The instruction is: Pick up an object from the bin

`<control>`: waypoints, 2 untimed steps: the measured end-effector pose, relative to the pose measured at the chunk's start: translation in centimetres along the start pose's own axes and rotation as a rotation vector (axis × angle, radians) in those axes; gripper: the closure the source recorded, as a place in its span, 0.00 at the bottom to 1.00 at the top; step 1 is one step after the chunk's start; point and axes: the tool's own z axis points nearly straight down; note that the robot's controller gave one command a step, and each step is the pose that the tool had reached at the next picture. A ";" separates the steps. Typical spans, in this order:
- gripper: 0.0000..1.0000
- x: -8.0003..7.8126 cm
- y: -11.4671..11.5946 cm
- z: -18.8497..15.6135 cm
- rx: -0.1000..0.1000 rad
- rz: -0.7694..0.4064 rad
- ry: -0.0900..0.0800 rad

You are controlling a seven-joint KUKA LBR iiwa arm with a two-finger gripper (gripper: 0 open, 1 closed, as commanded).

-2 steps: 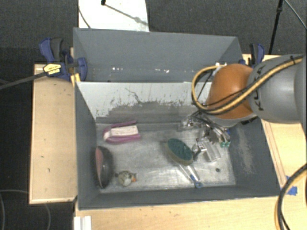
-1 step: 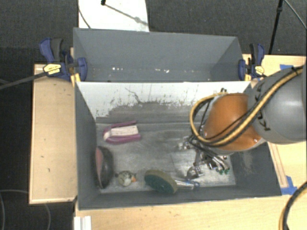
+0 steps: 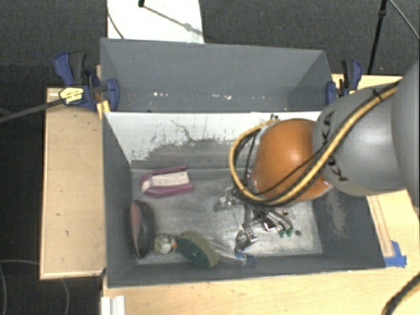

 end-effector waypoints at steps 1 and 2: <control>0.00 -2.3 8.5 -0.2 0.003 -0.369 -0.005; 0.00 -3.3 -0.8 0.0 0.001 -0.476 0.011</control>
Offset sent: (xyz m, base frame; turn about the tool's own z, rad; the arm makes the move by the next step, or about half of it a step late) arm -0.0081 0.0888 -0.0014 -0.3690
